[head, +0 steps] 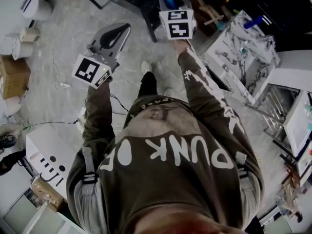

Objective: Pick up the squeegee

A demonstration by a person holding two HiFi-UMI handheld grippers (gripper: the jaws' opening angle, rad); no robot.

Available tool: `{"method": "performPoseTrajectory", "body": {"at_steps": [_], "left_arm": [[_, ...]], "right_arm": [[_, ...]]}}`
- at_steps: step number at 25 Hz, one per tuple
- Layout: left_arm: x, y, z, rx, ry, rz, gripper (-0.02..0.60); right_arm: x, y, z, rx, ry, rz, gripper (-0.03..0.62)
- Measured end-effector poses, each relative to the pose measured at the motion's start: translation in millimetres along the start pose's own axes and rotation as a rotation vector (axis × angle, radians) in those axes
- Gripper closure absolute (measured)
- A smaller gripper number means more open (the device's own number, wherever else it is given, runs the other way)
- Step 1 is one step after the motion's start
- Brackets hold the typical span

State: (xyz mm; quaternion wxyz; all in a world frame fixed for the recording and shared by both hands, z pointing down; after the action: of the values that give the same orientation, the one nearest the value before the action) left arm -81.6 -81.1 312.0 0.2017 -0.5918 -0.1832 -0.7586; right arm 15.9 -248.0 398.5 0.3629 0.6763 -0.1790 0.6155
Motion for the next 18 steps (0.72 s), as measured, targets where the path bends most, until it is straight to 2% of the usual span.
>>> {"method": "performPoseTrajectory", "body": {"at_steps": [8,18], "left_arm": [[-16.5,-20.0,31.3,-0.006,0.019,0.001,0.578],[-21.5,-41.3,22.0,0.007,0.019,0.019,0.578]], "right_arm": [[-26.3,-67.9,-23.2,-0.022,-0.042,0.096,0.450],[-52.8,-109.3,-59.8,-0.041,-0.106,0.162,0.450]]}}
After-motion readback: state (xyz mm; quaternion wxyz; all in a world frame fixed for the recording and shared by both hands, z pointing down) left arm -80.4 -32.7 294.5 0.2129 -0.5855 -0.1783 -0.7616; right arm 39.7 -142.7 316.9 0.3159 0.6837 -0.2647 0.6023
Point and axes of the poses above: the fingertips, and each gripper's own axes: y forward along the fingers, z to its right, x out of its underside, the point moved 2 cm from there along -y, backward along the fingers, and after that the axes turned 13 degrees about -x, right-handed, at the moved point
